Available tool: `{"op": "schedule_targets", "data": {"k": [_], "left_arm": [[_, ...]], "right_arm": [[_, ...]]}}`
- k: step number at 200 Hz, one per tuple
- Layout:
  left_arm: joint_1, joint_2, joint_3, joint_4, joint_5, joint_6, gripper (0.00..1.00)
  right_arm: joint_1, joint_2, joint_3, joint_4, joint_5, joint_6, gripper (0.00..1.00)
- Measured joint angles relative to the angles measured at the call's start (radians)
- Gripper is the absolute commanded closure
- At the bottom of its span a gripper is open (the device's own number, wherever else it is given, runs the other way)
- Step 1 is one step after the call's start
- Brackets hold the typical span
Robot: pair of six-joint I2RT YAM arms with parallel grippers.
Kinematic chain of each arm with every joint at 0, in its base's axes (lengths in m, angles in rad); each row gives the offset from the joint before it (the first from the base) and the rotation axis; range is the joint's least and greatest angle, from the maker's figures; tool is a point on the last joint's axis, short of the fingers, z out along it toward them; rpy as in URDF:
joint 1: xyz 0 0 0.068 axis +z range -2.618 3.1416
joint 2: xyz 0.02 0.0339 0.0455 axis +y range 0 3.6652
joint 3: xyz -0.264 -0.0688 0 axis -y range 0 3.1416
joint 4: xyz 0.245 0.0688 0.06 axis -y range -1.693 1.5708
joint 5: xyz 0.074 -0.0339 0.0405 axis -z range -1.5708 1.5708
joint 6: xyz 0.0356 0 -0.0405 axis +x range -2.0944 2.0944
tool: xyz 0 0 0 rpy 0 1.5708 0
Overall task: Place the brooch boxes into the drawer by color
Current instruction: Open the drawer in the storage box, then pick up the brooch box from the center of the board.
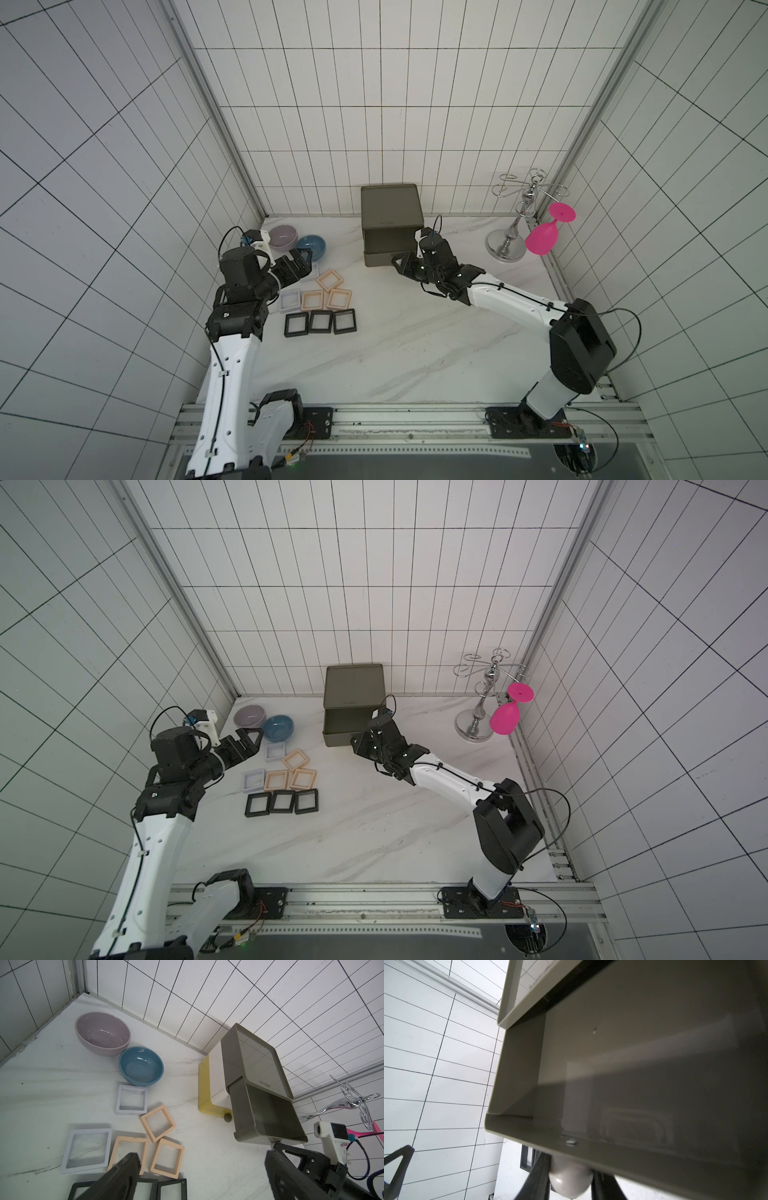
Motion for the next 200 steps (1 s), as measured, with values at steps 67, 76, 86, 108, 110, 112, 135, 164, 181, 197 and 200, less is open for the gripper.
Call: {"op": "schedule_targets", "data": {"k": [67,76,86,108,110,112,135,164,181,197,200], "left_arm": [[0.0,-0.006,0.0,-0.017,-0.001,0.003,0.02],[0.0,-0.008,0.0,-0.019,-0.001,0.003,0.02],[0.0,-0.011,0.0,-0.022,-0.001,0.003,0.02],[0.0,-0.015,0.0,-0.023,-0.002,0.004,0.02],[0.0,-0.015,0.0,-0.023,-0.002,0.004,0.02],[0.0,-0.015,0.0,-0.024,-0.002,0.004,0.02],[0.0,-0.015,0.0,-0.026,-0.003,0.003,0.02],[0.0,-0.015,0.0,-0.04,-0.005,0.008,0.02],[0.0,-0.015,0.002,-0.044,-0.005,0.01,0.02],[0.0,-0.015,0.007,-0.045,-0.006,0.01,0.02],[0.0,-0.015,0.008,-0.045,-0.008,0.01,0.02]], "right_arm": [[0.028,-0.015,-0.042,0.005,0.01,0.003,0.79],[0.028,-0.016,-0.05,0.009,0.01,0.003,0.79],[0.028,-0.021,-0.058,0.018,0.011,0.002,0.78],[0.028,-0.035,-0.068,0.018,0.014,0.0,0.63],[0.028,-0.035,-0.069,0.019,0.014,-0.001,0.6],[0.028,-0.036,-0.069,0.018,0.014,0.001,0.57],[0.029,-0.045,-0.069,0.018,0.013,-0.01,0.33],[0.045,-0.076,-0.069,0.0,0.031,-0.062,0.23],[0.062,-0.106,-0.069,-0.02,0.05,-0.098,0.21],[0.087,-0.138,-0.069,-0.04,0.075,-0.143,0.21],[0.093,-0.143,-0.069,-0.043,0.081,-0.156,0.21]]}}
